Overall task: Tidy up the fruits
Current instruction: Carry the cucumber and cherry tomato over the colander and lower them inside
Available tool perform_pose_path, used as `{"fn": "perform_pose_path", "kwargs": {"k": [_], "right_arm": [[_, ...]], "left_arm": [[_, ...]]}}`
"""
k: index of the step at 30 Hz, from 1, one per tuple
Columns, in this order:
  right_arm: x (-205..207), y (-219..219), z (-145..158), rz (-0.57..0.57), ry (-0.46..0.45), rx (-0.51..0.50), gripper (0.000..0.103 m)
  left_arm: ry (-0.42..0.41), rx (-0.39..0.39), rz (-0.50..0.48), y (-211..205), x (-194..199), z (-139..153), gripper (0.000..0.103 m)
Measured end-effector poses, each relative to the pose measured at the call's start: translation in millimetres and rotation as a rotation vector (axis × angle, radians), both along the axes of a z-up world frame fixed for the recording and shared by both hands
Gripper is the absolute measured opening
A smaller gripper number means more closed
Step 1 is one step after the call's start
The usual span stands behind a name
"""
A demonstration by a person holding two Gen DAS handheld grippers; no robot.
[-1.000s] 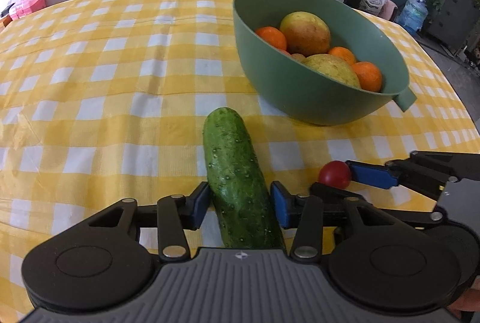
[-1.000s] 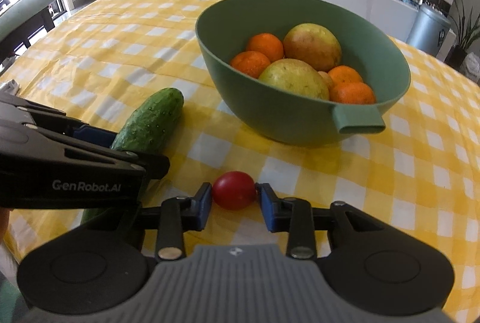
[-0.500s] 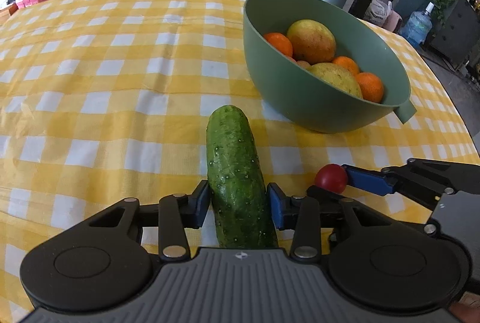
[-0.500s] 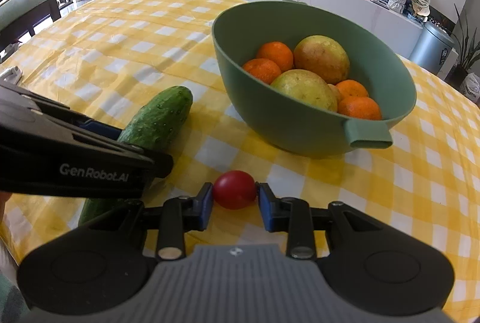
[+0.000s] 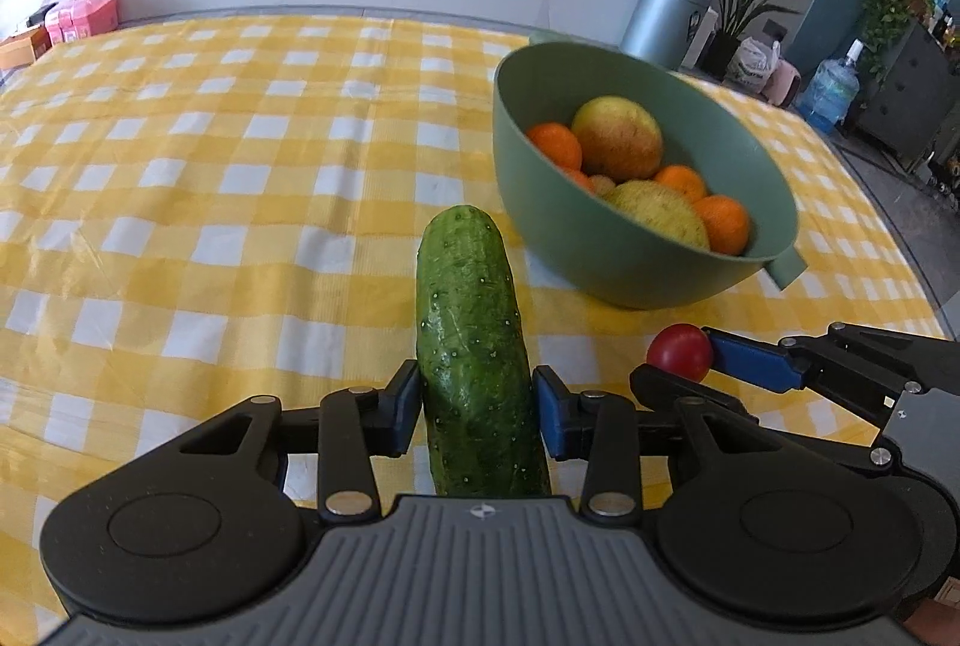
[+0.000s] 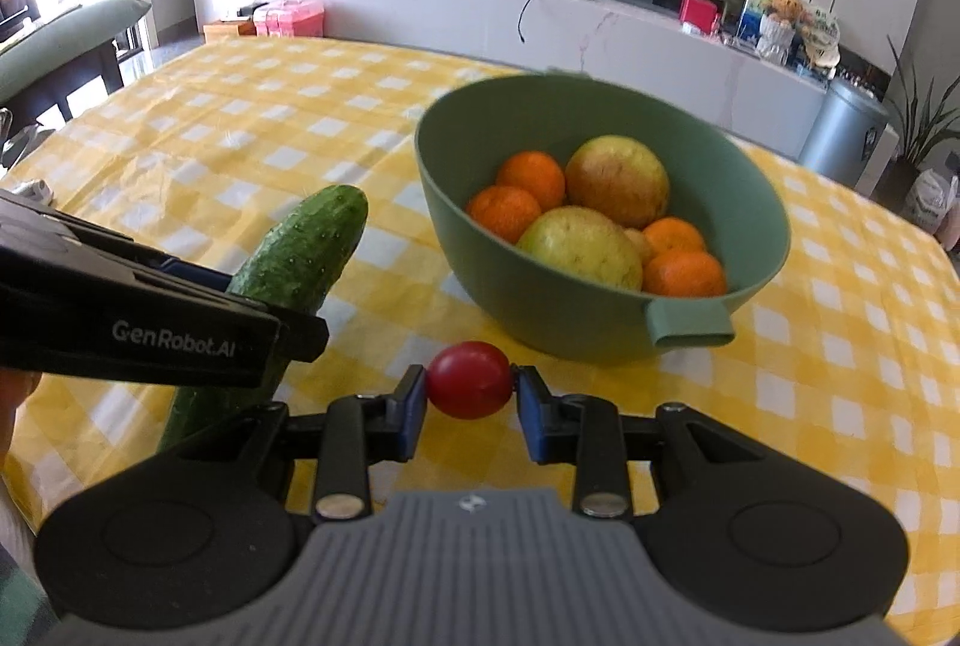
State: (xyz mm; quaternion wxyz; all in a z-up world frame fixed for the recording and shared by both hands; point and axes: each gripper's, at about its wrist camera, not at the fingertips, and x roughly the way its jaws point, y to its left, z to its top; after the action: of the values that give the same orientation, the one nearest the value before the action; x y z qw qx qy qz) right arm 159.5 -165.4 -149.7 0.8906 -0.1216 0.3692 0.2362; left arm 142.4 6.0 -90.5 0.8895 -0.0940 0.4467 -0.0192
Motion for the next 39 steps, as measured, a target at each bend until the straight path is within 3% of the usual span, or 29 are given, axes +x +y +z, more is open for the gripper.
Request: {"fn": "perform_pose_path", "kwargs": {"k": [16,26,30,35,39], "right_arm": [[-28.2,-13.7,47.5,-0.032,-0.149,0.077,0.029],[-13.6,-38.1,75.3,-0.114,-0.233,0.12,0.029],[7.9,-47.5,74.1,-0.16,-0.227,0.135,0.029],[36.0,-55.8,63.3,-0.22,-0.169,0.194,0.029],[48.9,-51.5,52.6,-0.225,-0.152,0.183,0.029]], "left_arm": [[-0.127,-0.045,0.013,-9.4,-12.2,53.3,0.044],[-0.187,-0.102,-0.022,-22.3,22.1,91.5,0.044],[-0.174,-0.136,-0.046,-28.0,47.1,90.4,0.044],[-0.126,-0.171,-0.058,-29.8,77.4,74.0,0.044],[-0.097,-0.219,-0.047,-26.2,95.1,59.0,0.044]]}}
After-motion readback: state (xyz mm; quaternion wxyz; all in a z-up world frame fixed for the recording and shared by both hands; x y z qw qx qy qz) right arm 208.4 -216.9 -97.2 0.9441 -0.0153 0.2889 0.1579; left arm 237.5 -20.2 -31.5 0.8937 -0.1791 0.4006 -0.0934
